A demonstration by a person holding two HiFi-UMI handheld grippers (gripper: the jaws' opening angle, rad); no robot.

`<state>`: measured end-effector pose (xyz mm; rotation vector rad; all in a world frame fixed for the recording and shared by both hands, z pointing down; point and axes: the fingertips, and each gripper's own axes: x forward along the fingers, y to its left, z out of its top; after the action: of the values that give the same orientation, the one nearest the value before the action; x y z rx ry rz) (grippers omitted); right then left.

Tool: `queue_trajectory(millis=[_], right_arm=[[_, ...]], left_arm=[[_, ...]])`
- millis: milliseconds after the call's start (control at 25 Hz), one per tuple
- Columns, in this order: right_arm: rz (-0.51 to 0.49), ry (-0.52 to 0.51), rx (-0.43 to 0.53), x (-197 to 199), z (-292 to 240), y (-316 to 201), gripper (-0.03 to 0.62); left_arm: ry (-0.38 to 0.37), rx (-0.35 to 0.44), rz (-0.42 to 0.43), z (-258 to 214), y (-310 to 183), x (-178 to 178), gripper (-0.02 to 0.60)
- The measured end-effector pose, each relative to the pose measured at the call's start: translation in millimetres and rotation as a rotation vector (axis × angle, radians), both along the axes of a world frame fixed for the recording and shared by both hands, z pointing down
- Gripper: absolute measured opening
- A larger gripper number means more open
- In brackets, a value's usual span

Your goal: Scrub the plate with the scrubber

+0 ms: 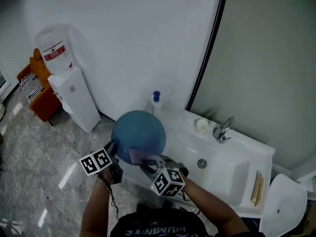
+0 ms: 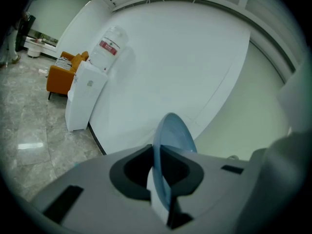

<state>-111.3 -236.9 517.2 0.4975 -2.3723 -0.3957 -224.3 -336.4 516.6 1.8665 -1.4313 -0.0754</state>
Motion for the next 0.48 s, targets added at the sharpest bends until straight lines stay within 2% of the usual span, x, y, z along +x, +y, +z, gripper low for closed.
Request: queue_trajectory(millis=[160,240,320,480], right_arm=[[0.044,-0.021,0.092,15,-29,-19,0.078],[0.065,-0.031,0.13,24,-46,-31,0.078],[0.082,-0.038,0.17,32,-66,-44,0.077],[0.096,-0.063,0.241,35,-105,-63,0.078]], left_arm=[[-0.029,0.006,0.013,4,7,0,0.038],[-0.09,0.032,0.036,2,10,3,0.038],[-0.192,0.075,0.071,-4,13,7,0.038],[-0.447,0.161,0.137,-17,14,14,0.037]])
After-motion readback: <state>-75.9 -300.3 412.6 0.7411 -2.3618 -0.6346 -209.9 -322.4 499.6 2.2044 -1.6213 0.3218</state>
